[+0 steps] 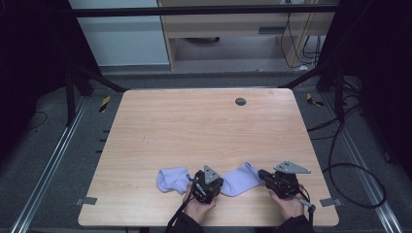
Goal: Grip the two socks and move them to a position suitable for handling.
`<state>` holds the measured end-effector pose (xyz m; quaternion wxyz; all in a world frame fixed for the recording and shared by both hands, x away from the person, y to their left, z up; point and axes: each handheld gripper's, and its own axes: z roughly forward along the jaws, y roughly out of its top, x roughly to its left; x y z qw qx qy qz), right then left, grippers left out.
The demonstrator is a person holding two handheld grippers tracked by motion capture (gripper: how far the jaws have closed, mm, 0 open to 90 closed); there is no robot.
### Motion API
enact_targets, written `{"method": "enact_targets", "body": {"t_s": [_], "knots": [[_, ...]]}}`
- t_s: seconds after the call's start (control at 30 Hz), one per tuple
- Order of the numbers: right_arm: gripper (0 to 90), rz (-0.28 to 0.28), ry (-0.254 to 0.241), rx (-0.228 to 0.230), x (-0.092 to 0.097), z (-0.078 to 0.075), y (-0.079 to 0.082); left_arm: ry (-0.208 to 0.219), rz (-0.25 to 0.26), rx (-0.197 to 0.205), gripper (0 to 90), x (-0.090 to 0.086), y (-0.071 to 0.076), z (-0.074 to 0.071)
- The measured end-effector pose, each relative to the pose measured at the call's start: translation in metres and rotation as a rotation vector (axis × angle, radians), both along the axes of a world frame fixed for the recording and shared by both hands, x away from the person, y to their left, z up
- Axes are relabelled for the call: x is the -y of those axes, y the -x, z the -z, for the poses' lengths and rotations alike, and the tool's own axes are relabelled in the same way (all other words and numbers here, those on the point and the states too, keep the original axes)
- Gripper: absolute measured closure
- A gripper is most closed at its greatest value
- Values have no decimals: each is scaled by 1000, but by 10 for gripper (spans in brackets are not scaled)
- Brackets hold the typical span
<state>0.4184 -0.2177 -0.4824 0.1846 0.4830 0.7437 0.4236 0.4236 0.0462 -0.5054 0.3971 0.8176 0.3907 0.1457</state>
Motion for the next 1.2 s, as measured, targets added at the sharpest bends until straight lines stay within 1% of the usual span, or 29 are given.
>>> {"method": "enact_targets", "body": {"t_s": [0.07,0.1,0.13,0.17,0.2,0.27,0.3,0.37,0.4,0.43,0.47,0.5,0.53,0.57,0.6,0.63,0.73,0.77,0.8,0.83,0.87,0.93,0.97,1.0,1.03,1.07,1.13,1.17,1.2], "knots": [[848,11,8,-1,1,1,-2,2,0,1,873,0,0,0],[831,17,11,-4,2,2,-4,4,1,3,873,0,0,0],[795,21,12,-2,3,2,-6,6,2,6,866,0,0,0],[749,33,16,5,4,2,-8,9,0,9,844,0,1,-1],[733,40,25,14,6,1,-9,14,0,8,819,-1,1,-2],[689,50,22,46,10,-3,-10,31,-1,5,775,-4,1,-5],[671,54,14,56,12,-4,-11,31,-2,8,757,-4,2,-6],[641,51,22,67,15,-5,-12,27,-10,16,725,-6,3,-9],[631,50,29,64,17,-5,-13,21,-16,19,714,-7,4,-10],[616,41,42,43,18,-1,-15,16,-18,21,694,-8,4,-10],[612,39,49,35,19,1,-17,12,-22,16,691,-9,4,-10],[610,40,63,14,19,3,-19,10,-23,14,689,-8,4,-10],[609,41,74,4,19,5,-21,10,-23,14,689,-8,4,-10],[610,41,92,4,19,7,-24,12,-26,9,691,-8,4,-9],[610,41,92,4,19,7,-24,7,-26,4,691,-7,3,-8],[623,38,104,-10,20,11,-31,11,-30,-4,697,-6,3,-6],[637,36,108,-22,19,13,-35,7,-32,-9,703,-5,2,-5],[658,22,105,-40,19,15,-39,11,-32,-11,729,-5,2,-4],[676,17,115,-41,18,16,-40,12,-31,-16,745,-4,2,-3],[708,15,111,-55,18,17,-40,13,-33,-17,770,-4,2,-3],[744,10,114,-51,18,17,-41,14,-31,-20,789,-4,1,-3],[804,2,120,-60,18,17,-40,18,-31,-24,839,-3,0,-1],[841,-1,120,-64,18,17,-40,17,-27,-33,868,-2,0,-1],[841,-1,120,-64,18,17,-40,17,-27,-33,876,-2,0,-1],[868,-10,114,-70,18,15,-38,22,-29,-35,883,-2,-1,-1],[871,-10,112,-68,18,14,-37,17,-20,-26,886,-2,-1,-3],[875,-13,114,-54,19,11,-35,26,-17,-18,888,-3,-3,-7],[876,-14,107,-50,20,8,-33,26,-17,-18,888,-3,-3,-7],[877,-13,101,-40,22,6,-31,33,-24,-7,888,-4,-7,-12]]}}
